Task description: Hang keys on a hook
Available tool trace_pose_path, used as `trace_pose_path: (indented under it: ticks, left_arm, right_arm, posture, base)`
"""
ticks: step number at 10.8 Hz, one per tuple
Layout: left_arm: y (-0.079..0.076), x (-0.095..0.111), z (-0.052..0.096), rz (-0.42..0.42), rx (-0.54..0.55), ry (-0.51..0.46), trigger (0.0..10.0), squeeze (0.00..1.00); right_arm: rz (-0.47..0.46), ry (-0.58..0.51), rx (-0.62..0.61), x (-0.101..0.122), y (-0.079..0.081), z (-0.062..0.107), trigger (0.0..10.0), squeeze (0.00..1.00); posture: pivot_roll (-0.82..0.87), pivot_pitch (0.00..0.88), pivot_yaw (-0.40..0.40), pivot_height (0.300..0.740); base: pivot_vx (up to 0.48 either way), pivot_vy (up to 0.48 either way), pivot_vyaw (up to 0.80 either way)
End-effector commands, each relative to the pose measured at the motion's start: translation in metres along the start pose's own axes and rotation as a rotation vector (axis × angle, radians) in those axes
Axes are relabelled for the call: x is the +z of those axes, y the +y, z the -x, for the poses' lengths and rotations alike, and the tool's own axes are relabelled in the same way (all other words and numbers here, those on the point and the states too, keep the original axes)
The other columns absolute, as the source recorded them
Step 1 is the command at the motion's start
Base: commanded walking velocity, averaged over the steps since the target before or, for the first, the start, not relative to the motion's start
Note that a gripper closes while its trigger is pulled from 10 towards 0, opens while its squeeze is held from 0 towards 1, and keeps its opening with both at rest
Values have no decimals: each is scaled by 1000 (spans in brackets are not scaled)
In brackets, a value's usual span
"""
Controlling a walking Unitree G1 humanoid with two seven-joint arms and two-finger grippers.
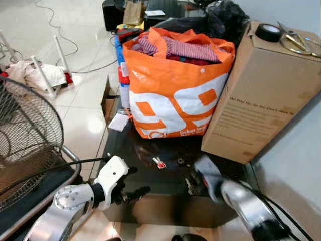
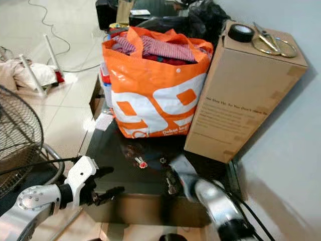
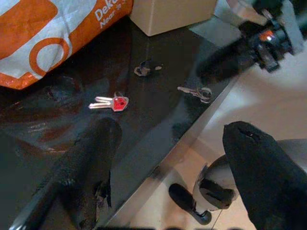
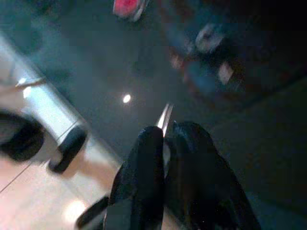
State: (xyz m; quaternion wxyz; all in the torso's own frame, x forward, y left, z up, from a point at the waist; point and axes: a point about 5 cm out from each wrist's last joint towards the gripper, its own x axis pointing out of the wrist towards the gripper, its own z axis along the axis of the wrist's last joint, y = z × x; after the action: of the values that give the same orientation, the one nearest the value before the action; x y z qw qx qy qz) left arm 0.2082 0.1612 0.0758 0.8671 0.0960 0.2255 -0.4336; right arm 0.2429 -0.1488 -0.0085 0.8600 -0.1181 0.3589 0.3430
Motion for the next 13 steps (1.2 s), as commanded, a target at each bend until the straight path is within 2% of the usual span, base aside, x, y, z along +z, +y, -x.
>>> trace_pose_path:
  ticks: [1, 3, 5, 6, 7, 8, 9, 12, 13]
  left_arm:
    - [-3, -1, -2, -3, -12, 7, 10000, 0]
    - [-3, -4, -2, 2, -23, 21, 10000, 0]
    - [-4, -7, 0, 8, -37, 44, 10000, 0]
    - [-4, -8, 1, 11, -38, 49, 10000, 0]
    - [-4, -9, 2, 10, -39, 55, 10000, 0]
    - [-4, -8, 3, 22, -48, 54, 10000, 0]
    - [-5, -5, 4, 43, -65, 43, 10000, 1000]
    - [0, 1, 2, 33, -38, 9, 10000, 1000]
    - [1, 3, 1, 31, -37, 6, 10000, 1000]
  right_arm:
    - [0, 18, 46, -1, 2, 3, 10000, 1000]
    - [-6, 28, 70, -2, 6, -1, 10000, 1000]
    - [-34, 39, 32, -1, 13, -24, 10000, 1000]
    - [-39, 53, 19, -3, 13, -28, 10000, 1000]
    - [-41, 73, -10, -8, 11, -29, 10000, 1000]
    - [-6, 116, -58, -25, 7, -26, 10000, 1000]
    - [-1, 111, -55, -31, 3, -21, 10000, 1000]
    - [28, 79, -93, -27, -5, -18, 10000, 1000]
    - [32, 44, -105, -15, -7, -22, 10000, 1000]
  posture:
    - [-105, 33, -61, 740]
    - [-106, 37, -62, 740]
    - [-103, 40, -64, 740]
    - [-101, 42, -64, 740]
    - [-99, 44, -64, 740]
    - [-96, 46, -62, 740]
    - [-96, 46, -60, 740]
    - [-98, 45, -56, 740]
    - [-98, 44, -52, 740]
  base:
    - [0, 0, 0]
    - [0, 0, 0]
    - [0, 0, 0]
    - [0, 0, 0]
    - [0, 0, 0]
    - [0, 0, 0]
    - [0, 0, 0]
    - [0, 0, 0]
    - [0, 0, 0]
